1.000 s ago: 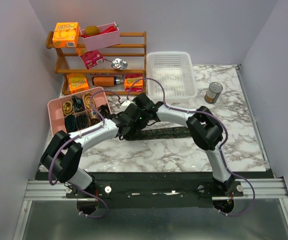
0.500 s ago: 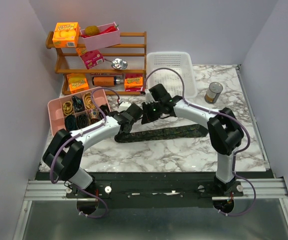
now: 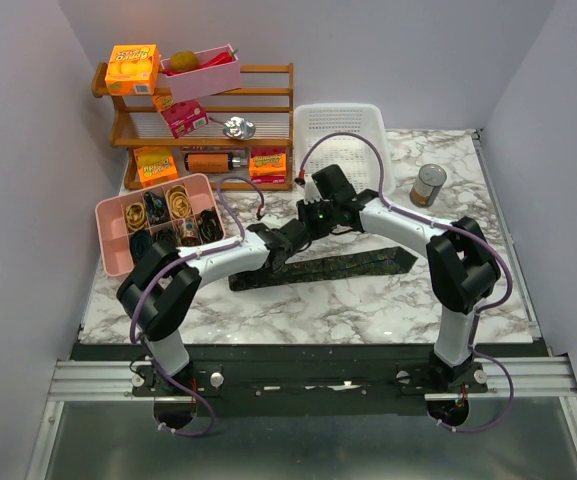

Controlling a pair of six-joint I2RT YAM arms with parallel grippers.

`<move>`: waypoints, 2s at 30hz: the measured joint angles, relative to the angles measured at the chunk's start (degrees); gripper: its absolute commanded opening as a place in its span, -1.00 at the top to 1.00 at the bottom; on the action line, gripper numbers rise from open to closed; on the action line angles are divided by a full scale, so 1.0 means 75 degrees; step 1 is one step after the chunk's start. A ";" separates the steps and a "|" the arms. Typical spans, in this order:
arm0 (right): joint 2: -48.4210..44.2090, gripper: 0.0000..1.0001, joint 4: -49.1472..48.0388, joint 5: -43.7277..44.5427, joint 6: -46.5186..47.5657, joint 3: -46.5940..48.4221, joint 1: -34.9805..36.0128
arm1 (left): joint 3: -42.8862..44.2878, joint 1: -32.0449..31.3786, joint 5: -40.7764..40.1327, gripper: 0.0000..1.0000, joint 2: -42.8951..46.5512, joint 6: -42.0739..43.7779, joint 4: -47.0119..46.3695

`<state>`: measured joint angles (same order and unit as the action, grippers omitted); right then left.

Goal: Roll the ties
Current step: Roll the tie at the center of the board.

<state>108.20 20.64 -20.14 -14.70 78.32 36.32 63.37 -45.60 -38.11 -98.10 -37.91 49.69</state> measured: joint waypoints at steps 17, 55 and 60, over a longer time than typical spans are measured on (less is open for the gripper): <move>0.0003 0.99 -0.0017 -0.0009 0.0000 -0.0140 0.0000 | -0.0137 -0.0087 0.1128 -0.22 -0.0061 -0.0096 -0.1239; 0.0460 0.99 -0.0067 -0.0871 0.0163 0.0761 0.1396 | -0.3832 0.3022 0.4648 -0.53 0.4535 -0.0358 -0.4092; 0.1046 0.99 -0.0017 -0.1014 0.0175 0.1265 0.1661 | -0.4523 0.3716 0.5552 -0.53 0.5042 -0.0472 -0.4564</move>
<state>116.05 20.51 -27.75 -13.39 87.81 48.77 29.45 -17.74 3.53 -60.29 -41.45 15.46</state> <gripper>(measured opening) 0.008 0.766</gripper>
